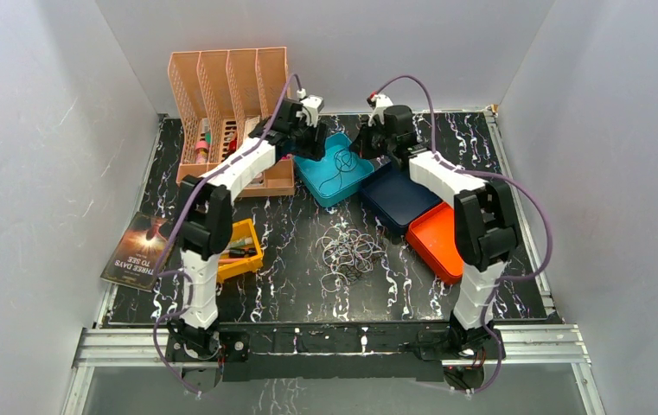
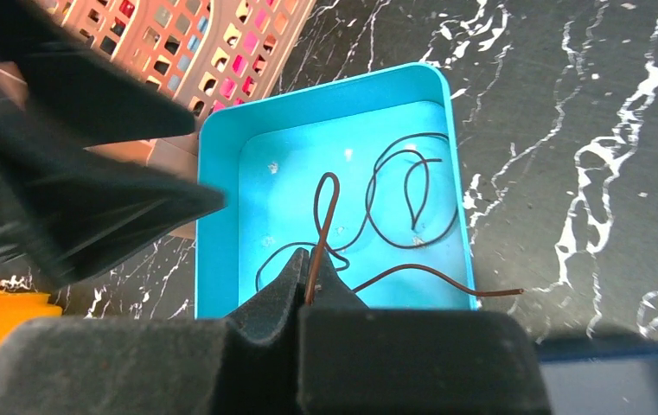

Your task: Untangle the cables

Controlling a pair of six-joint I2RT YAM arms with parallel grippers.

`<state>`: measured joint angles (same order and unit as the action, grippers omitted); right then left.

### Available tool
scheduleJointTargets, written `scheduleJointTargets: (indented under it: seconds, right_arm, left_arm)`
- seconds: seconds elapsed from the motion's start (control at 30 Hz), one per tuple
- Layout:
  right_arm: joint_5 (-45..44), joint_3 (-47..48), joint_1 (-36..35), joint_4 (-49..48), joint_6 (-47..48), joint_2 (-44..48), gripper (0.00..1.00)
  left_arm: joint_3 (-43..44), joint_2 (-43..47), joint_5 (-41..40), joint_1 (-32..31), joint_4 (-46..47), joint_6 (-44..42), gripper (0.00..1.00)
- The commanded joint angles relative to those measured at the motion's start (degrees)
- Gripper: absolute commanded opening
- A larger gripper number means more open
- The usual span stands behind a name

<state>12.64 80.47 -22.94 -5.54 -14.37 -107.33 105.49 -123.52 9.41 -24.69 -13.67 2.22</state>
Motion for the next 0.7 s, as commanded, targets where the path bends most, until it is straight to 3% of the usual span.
scheduleJointTargets:
  seconds: [0.0,0.27,0.5,0.67]
  right_arm:
    - [6.1,7.19,-0.21,1.0,0.97,-4.83,0.0]
    - [6.41,19.32,-3.22,6.61,3.34,-17.01,0.01]
    - [10.03,28.78,-5.74,9.44,5.42,-24.98,0.04]
    - [9.72,29.39,-5.8,10.46,4.64,-25.12,0.11]
  left_arm:
    - [-9.85,14.74,-5.93,0.34,3.56,-1.26,0.61]
    - [-24.27,25.82,-9.35,0.34,9.12,-0.99,0.66]
    - [-25.59,26.63,-8.84,0.34,9.54,-1.02,0.66]
    - [-26.39,27.08,-8.84,0.34,9.78,-0.94,0.67]
